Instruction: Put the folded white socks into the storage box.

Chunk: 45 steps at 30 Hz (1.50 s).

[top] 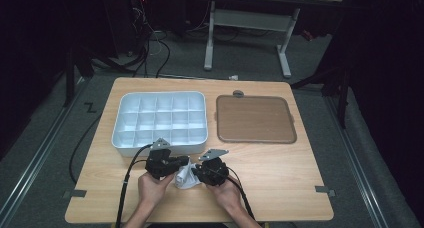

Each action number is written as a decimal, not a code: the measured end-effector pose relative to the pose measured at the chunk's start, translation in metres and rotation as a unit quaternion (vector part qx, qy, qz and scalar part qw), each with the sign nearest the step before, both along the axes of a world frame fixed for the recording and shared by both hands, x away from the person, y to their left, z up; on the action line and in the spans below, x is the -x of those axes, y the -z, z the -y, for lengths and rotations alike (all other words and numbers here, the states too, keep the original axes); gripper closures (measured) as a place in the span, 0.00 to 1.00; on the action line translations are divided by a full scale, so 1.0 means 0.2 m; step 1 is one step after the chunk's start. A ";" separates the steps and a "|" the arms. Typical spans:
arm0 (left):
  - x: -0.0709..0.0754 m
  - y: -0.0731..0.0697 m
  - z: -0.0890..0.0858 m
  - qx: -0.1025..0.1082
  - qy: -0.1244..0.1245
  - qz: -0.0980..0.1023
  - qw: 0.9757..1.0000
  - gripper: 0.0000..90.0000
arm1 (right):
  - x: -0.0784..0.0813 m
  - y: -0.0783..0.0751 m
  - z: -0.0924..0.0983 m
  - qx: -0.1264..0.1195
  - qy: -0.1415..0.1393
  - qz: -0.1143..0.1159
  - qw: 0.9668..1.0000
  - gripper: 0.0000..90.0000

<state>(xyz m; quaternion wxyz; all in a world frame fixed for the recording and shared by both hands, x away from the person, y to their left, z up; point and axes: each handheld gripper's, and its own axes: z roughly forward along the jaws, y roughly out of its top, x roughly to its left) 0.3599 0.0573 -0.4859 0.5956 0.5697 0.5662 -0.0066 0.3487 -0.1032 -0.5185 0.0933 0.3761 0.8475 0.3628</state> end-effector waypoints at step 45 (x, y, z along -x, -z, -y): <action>-0.05 0.09 0.00 -0.060 0.000 0.018 0.998 0.95 | 0.09 0.04 -0.01 -0.007 -0.022 0.005 1.000 0.76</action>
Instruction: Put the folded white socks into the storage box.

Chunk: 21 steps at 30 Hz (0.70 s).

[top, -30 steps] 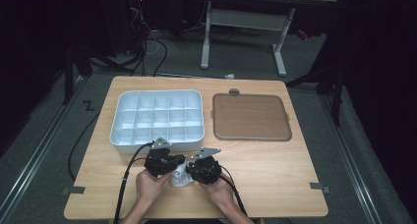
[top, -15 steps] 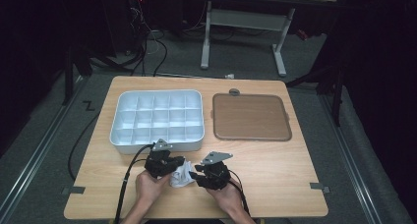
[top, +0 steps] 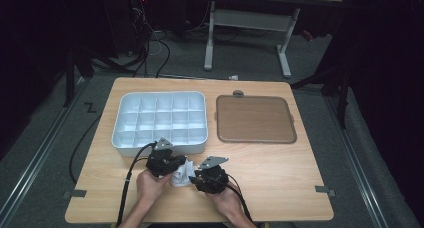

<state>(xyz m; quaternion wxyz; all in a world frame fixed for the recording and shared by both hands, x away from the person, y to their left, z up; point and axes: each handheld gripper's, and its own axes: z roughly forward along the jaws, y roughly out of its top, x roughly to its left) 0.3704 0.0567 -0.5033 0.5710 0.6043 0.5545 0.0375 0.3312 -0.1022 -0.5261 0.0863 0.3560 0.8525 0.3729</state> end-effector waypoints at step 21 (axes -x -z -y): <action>-0.02 0.05 0.02 -0.012 0.000 0.013 1.000 0.93 | -0.03 0.02 -0.01 -0.012 0.007 0.007 1.000 0.72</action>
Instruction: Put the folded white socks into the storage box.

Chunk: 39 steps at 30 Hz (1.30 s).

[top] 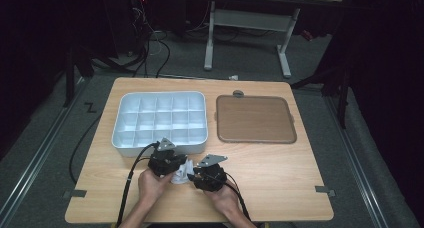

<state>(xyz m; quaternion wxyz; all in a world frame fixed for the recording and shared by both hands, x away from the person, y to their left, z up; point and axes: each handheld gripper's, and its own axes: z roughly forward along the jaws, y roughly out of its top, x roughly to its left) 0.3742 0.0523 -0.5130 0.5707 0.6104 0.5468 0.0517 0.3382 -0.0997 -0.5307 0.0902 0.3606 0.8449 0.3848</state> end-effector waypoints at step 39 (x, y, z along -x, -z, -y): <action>0.16 -0.02 -0.13 0.007 -0.034 0.007 0.999 0.53 | 0.05 -0.30 0.04 -0.030 -0.015 0.043 0.999 0.87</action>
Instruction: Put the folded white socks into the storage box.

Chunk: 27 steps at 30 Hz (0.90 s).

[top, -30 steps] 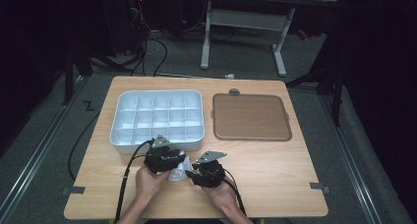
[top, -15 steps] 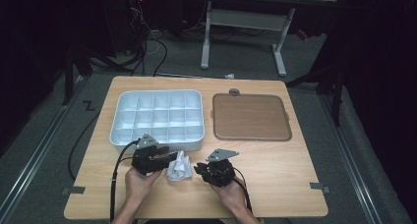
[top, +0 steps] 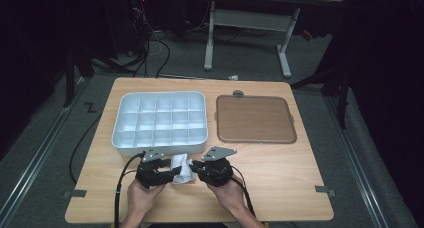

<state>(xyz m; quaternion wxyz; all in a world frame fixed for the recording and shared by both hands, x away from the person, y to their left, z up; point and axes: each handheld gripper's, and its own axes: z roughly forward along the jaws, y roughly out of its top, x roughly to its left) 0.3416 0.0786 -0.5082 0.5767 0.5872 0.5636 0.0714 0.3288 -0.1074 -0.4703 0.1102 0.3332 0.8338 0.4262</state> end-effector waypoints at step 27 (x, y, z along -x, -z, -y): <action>0.00 0.08 0.02 -0.018 -0.006 -0.004 1.000 0.55 | -0.05 0.24 -0.05 0.068 0.001 -0.015 0.998 0.90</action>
